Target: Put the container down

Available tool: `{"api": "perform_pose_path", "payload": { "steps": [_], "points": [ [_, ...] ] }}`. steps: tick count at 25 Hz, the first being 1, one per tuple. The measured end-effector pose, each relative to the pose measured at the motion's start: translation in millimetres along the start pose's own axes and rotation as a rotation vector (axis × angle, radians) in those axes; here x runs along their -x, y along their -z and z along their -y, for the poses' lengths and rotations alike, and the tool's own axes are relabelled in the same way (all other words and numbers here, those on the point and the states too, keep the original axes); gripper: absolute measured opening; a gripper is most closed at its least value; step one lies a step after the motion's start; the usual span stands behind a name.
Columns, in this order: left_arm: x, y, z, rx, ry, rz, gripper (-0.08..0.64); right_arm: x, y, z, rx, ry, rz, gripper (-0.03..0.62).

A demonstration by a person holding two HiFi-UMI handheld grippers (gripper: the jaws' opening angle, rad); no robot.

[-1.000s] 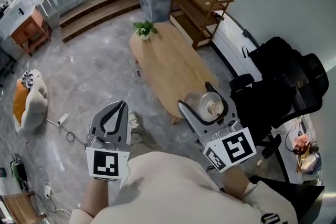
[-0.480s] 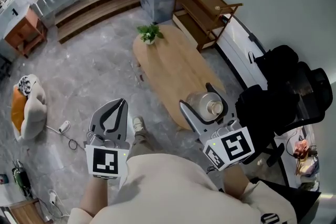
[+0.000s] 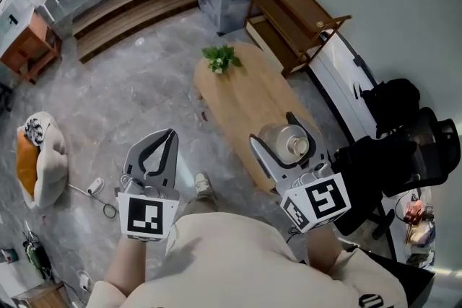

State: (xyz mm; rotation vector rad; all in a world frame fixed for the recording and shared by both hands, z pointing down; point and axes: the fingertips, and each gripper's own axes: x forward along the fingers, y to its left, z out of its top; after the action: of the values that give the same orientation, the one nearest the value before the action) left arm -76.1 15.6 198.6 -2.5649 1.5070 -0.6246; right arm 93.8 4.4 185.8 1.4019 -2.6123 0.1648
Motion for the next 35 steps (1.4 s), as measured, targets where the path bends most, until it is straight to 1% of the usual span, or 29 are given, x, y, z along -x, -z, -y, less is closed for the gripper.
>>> {"api": "perform_pose_path", "payload": {
  "steps": [5,10,13,15,20,24,27,29,31,33,35],
  "points": [
    [-33.7,16.6,-57.7,0.047,0.029,-0.021,0.009,-69.2,-13.3,1.0,-0.005,0.017,-0.011,0.333],
    [-61.4,30.3,-103.0,0.056,0.034,-0.029,0.009,-126.2,-18.7,6.0,0.002,0.028,-0.03,0.334],
    [-75.9,35.8,-123.1,0.052,0.028,-0.045,0.009,-155.0,-18.3,12.3,-0.007,0.023,-0.045,0.334],
    [-82.8,38.7,-131.3,0.063,0.022,-0.055,0.009,-171.7,-16.0,16.0,-0.01,0.009,-0.059,0.334],
    [-98.3,49.2,-147.5,0.13,-0.013,-0.086,0.009,-209.6,-13.2,24.4,0.005,-0.024,-0.098,0.334],
    [-121.3,55.4,-155.6,0.12,-0.039,-0.108,0.009,-235.3,-6.0,38.3,0.009,-0.049,-0.119,0.334],
    [-141.0,57.9,-163.0,0.14,-0.067,-0.096,0.009,-252.6,2.6,50.4,0.0,-0.069,-0.142,0.333],
    [-153.7,64.8,-170.9,0.18,-0.104,-0.08,0.009,-265.3,7.3,56.7,0.003,-0.079,-0.151,0.334],
    [-167.2,70.4,-179.0,0.189,-0.14,-0.068,0.009,-279.8,12.0,62.7,0.011,-0.089,-0.157,0.334],
    [-183.3,74.8,-183.3,0.181,-0.147,-0.064,0.009,-296.3,16.9,68.3,0.02,-0.1,-0.16,0.334],
    [-200.4,81.6,-185.0,0.189,-0.142,-0.064,0.009,-313.5,22.6,72.8,0.029,-0.107,-0.164,0.334]
  ]
}}
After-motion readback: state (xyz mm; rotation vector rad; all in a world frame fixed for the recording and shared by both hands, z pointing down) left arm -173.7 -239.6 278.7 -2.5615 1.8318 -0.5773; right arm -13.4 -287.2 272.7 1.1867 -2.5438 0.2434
